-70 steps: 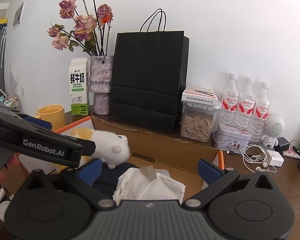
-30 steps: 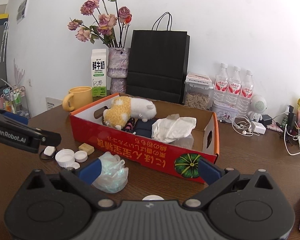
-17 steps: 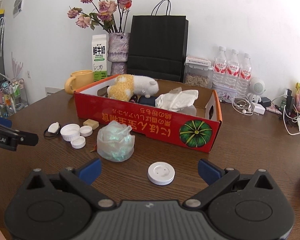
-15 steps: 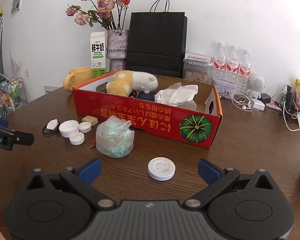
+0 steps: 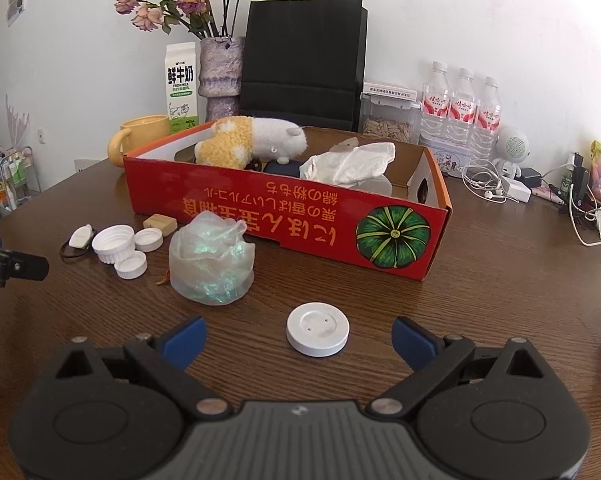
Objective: Organize objects
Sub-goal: 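Grasp the white round disc with the right gripper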
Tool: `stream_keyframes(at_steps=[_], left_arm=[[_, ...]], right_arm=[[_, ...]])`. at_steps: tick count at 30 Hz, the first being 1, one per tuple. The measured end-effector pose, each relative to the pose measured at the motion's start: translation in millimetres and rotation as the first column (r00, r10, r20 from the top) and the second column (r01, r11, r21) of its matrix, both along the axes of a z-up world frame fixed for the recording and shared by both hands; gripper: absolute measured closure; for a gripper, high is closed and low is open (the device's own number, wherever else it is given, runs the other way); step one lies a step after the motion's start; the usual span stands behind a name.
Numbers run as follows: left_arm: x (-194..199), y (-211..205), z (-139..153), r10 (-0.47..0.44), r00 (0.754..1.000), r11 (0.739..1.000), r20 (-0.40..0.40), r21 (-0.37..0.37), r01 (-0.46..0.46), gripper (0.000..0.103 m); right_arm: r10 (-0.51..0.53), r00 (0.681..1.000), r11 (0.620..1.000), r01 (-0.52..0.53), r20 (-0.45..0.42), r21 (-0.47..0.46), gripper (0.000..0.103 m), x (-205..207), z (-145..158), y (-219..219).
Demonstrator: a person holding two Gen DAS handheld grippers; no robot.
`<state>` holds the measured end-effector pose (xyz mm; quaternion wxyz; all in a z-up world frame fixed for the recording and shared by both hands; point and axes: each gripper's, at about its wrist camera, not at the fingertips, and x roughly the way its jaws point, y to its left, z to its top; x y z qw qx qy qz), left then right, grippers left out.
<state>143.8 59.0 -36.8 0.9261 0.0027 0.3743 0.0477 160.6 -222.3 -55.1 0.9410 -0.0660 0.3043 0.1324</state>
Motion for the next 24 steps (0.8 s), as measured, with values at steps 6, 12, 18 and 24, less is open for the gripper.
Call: stream_keyframes(at_steps=[6,12,18,24], left_arm=[[10.2,1.1,-4.2,-0.001,1.000,1.000,-0.012,-0.004,0.001,0.000],[18.1,1.4,-8.9,-0.007,1.000,1.000,-0.024,-0.008,0.007,0.000],[25.6,1.3,-11.5,-0.013,0.999,1.000,-0.031,-0.004,0.012,0.000],[33.0,1.5,-12.7,-0.017,0.999,1.000,-0.037,-0.002,0.017,0.000]], right_arm=[[-0.008,1.000,1.000,0.008,-0.027,0.010,0.022,11.0,-7.0,-0.9],[0.007,0.999,0.999,-0.005,-0.052,0.036,0.049,19.7,-11.7,-0.9],[0.015,0.999,0.999,-0.013,-0.042,0.050,0.065,22.1,-11.9,0.3],[0.008,0.999,0.998,-0.007,-0.034,0.055,0.065,28.6,-12.5,1.4]])
